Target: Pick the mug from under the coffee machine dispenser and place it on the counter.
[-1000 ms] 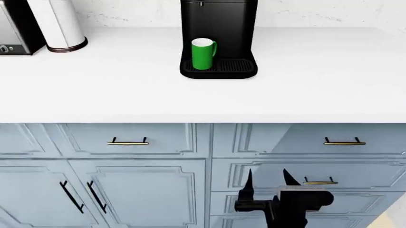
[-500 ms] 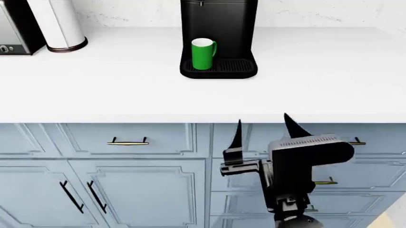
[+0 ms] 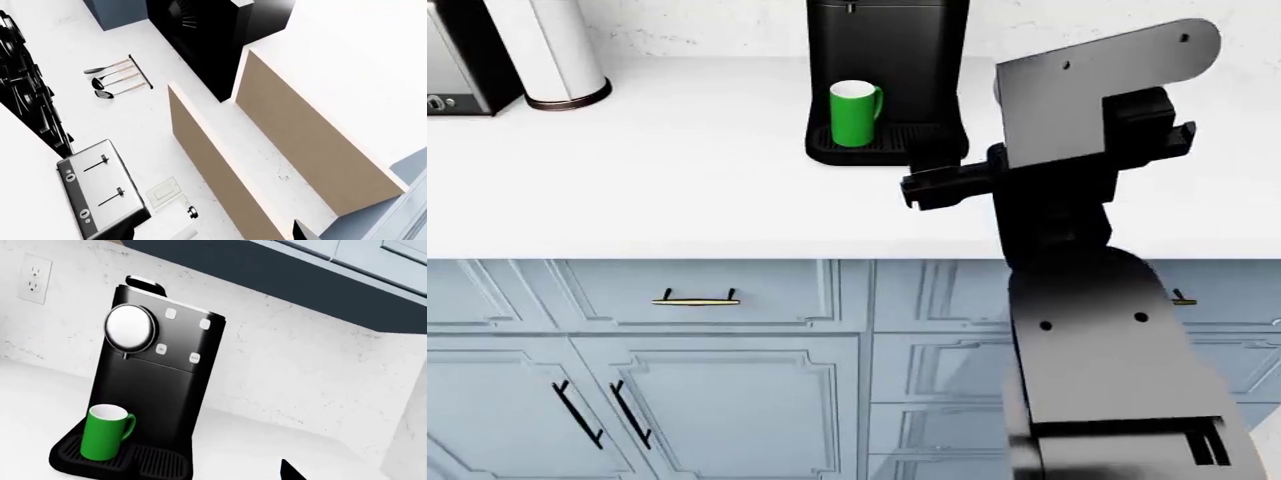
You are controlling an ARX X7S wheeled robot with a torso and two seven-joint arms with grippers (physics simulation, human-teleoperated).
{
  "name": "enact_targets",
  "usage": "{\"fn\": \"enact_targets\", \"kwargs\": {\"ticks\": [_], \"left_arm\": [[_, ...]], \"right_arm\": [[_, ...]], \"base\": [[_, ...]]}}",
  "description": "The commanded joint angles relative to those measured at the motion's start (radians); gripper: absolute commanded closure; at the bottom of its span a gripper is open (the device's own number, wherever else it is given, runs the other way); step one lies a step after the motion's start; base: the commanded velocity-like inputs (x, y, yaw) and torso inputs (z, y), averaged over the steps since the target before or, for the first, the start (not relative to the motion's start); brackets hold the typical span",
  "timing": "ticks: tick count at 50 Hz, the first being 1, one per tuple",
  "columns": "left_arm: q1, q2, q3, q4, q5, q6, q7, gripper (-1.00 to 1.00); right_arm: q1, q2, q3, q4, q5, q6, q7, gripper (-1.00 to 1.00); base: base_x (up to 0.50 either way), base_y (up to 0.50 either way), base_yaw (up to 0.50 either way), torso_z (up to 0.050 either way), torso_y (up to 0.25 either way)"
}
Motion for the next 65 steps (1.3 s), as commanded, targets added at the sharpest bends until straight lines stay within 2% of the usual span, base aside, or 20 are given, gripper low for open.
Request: {"fn": "enact_targets", "kwargs": {"ticks": [1,4,10,18,23,44,65], "left_arm": [[0.001,0.001,-0.002,-0.002,-0.003,0.004,0.0,-1.0],[0.001,0.001,-0.001,-0.003,-0.002,0.004,0.0,-1.0],[0.003,0.003,-0.005,-0.004,-0.004,0.007,0.001,-1.0],[0.007,0.006,-0.007,-0.006,-0.004,0.01,0.003,-1.0],[0.008,0.007,-0.007,-0.006,-0.003,0.011,0.004,-1.0],[0.014,0.008,-0.01,-0.01,-0.005,0.016,0.006,-1.0],[0.013,0.007,-0.006,-0.012,-0.001,0.019,0.002,-1.0]], "right_arm": [[0.118,-0.009,0.011,0.099,0.129,0.072,0.088,-1.0],[0.114,-0.008,0.031,0.109,0.238,0.068,0.171,-1.0],[0.065,-0.007,0.063,0.194,0.407,-0.049,0.291,-1.0],[0.016,0.0,0.069,0.291,0.534,-0.187,0.366,-1.0],[-0.001,0.009,0.076,0.304,0.572,-0.228,0.374,-1.0],[-0.017,0.033,0.06,0.305,0.639,-0.257,0.411,-1.0],[-0.041,0.012,0.058,0.265,0.756,-0.272,0.436,-1.0]], "base": [[0.0,0.0,0.0,0.0,0.0],[0.0,0.0,0.0,0.0,0.0],[0.0,0.0,0.0,0.0,0.0],[0.0,0.0,0.0,0.0,0.0],[0.08,0.0,0.0,0.0,0.0],[0.45,0.0,0.0,0.0,0.0],[0.01,0.0,0.0,0.0,0.0]]}}
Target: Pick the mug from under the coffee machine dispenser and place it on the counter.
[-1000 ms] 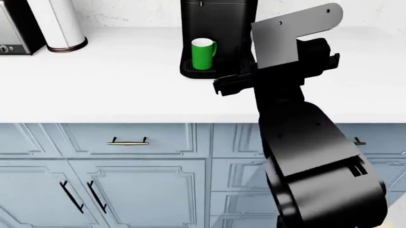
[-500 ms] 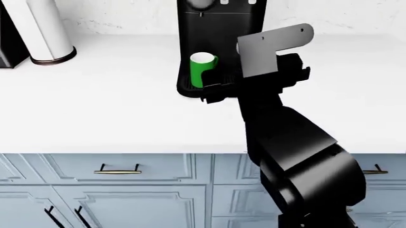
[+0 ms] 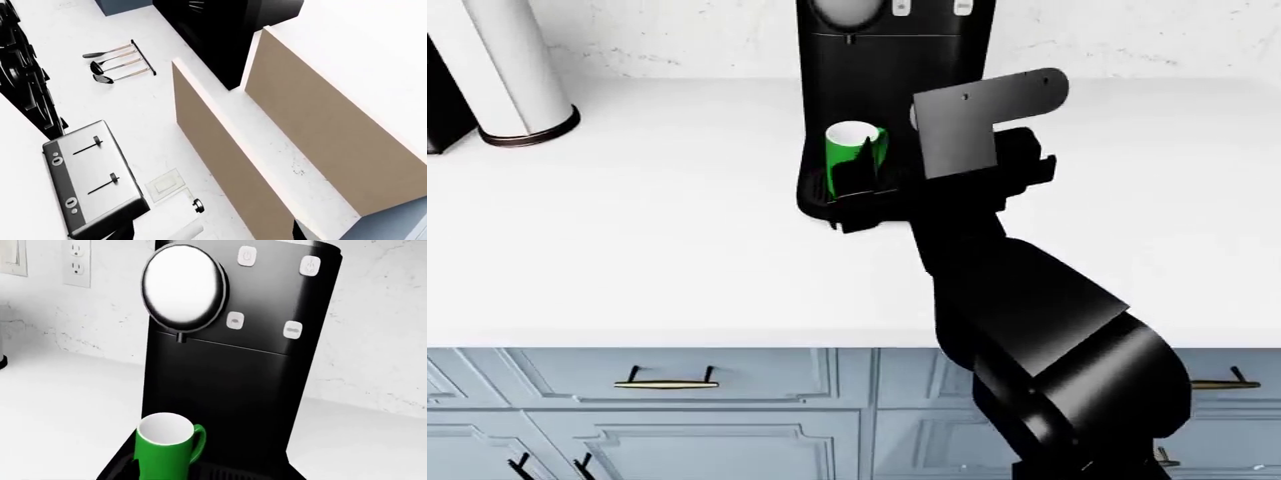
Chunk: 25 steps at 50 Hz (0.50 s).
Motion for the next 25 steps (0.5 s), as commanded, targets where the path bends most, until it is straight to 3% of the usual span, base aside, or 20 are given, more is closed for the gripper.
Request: {"fn": "enact_targets", "kwargs": {"ticks": [1,25], "left_arm": [[0.0,-0.001,0.002,0.0,0.002,0.001,-0.002,-1.0],[0.004,-0.001,0.0,-0.001,-0.002,0.006,-0.002,-1.0]], "right_arm": [[-0.014,-0.008,-0.017,-0.001,0.063,-0.031,0.016,-1.0],[-0.033,-0.003,-0.137,0.267,0.094,-0.318,0.034,-1.0]], "base": [[0.0,0.0,0.0,0.0,0.0],[0.0,0.0,0.0,0.0,0.0]]}}
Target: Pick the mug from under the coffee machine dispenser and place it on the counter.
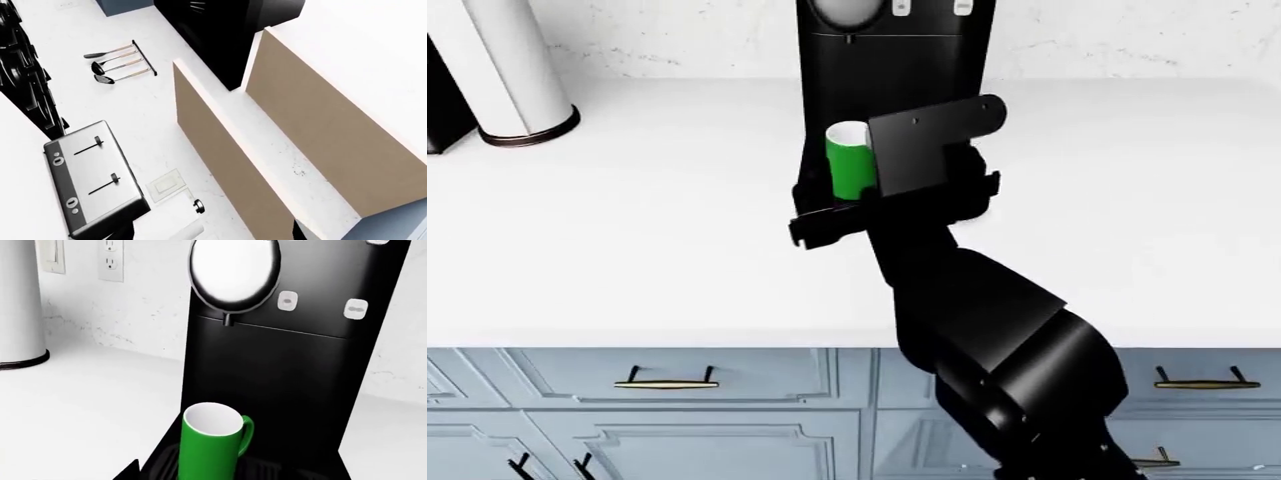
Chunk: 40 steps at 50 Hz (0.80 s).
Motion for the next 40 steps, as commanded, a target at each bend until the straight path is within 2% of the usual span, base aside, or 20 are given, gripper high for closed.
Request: {"fn": "enact_targets", "kwargs": {"ticks": [1,40], "left_arm": [[0.0,0.0,0.002,-0.001,0.001,0.001,-0.001,-1.0],[0.002,0.002,0.004,-0.007,-0.001,0.011,0.001,-1.0]], "right_arm": [[-0.01,0.001,-0.046,0.126,0.011,-0.133,0.004,-1.0],[0.103,-0.011,-0.142,0.577,0.083,-0.466,0.017,-1.0]], "base": [[0.0,0.0,0.0,0.0,0.0],[0.0,0.0,0.0,0.0,0.0]]}}
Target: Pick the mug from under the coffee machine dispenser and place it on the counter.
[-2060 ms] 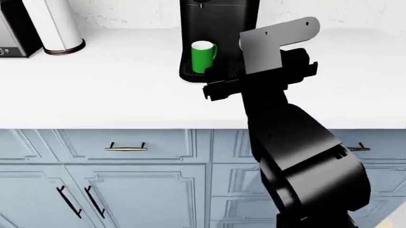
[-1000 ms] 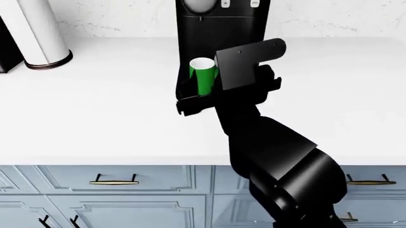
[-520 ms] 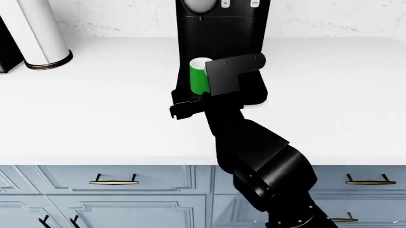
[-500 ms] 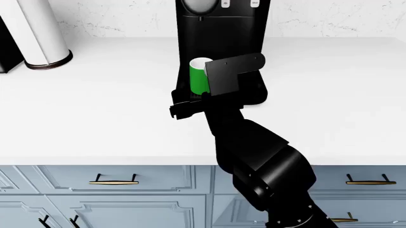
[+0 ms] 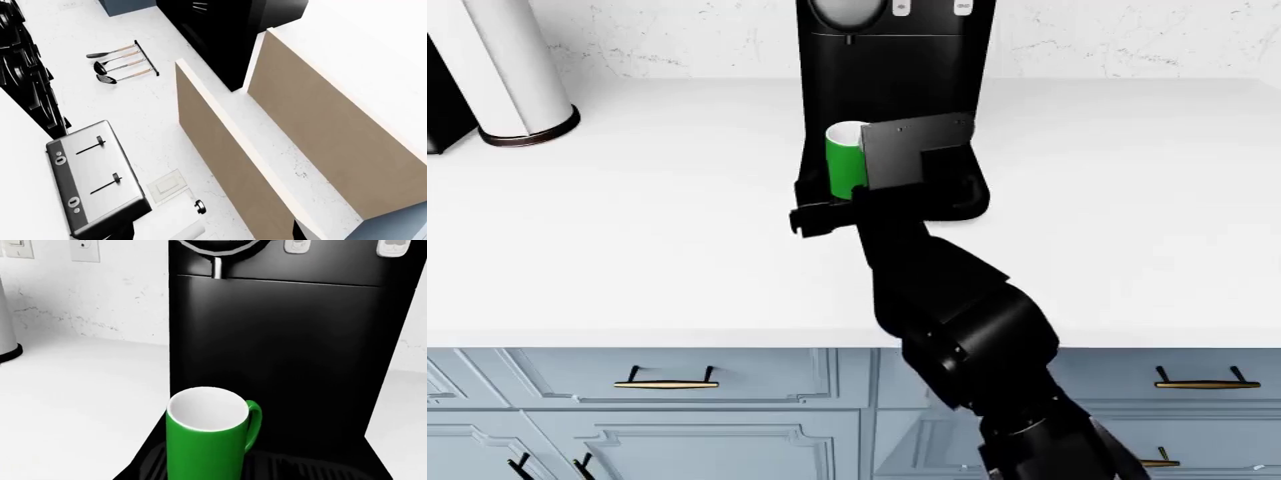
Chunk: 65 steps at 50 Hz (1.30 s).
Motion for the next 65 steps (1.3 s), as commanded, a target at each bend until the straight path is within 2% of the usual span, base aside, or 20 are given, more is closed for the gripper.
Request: {"fn": "enact_targets", "kwargs": {"ticks": [1,11,32,39,55,65], "left_arm": [[0.001,0.0,0.0,-0.001,-0.002,0.003,0.001,-1.0],[0.001,0.002,0.001,-0.005,0.0,0.005,0.004,-1.0],[0.003,-0.002,0.0,-0.004,-0.004,0.009,0.0,-1.0],[0.003,-0.003,-0.001,-0.006,-0.005,0.01,0.0,-1.0],[-0.003,-0.002,0.008,-0.01,0.003,0.011,0.001,-1.0],[-0.001,-0.001,0.009,-0.011,0.004,0.013,0.005,-1.0]], "right_arm": [[0.041,-0.006,-0.037,0.148,0.031,-0.101,0.005,-1.0],[0.086,-0.011,-0.104,0.269,0.086,-0.185,0.015,-1.0],[0.2,-0.015,-0.355,0.508,0.281,-0.367,0.067,-1.0],[0.249,-0.017,-0.477,0.585,0.399,-0.447,0.094,-1.0],[0.371,-0.018,-0.917,0.715,0.817,-0.686,0.11,-1.0],[0.392,-0.018,-1.001,0.74,0.914,-0.744,0.129,-1.0]], "base": [[0.0,0.0,0.0,0.0,0.0],[0.0,0.0,0.0,0.0,0.0],[0.0,0.0,0.0,0.0,0.0],[0.0,0.0,0.0,0.0,0.0],[0.0,0.0,0.0,0.0,0.0],[0.0,0.0,0.0,0.0,0.0]]}}
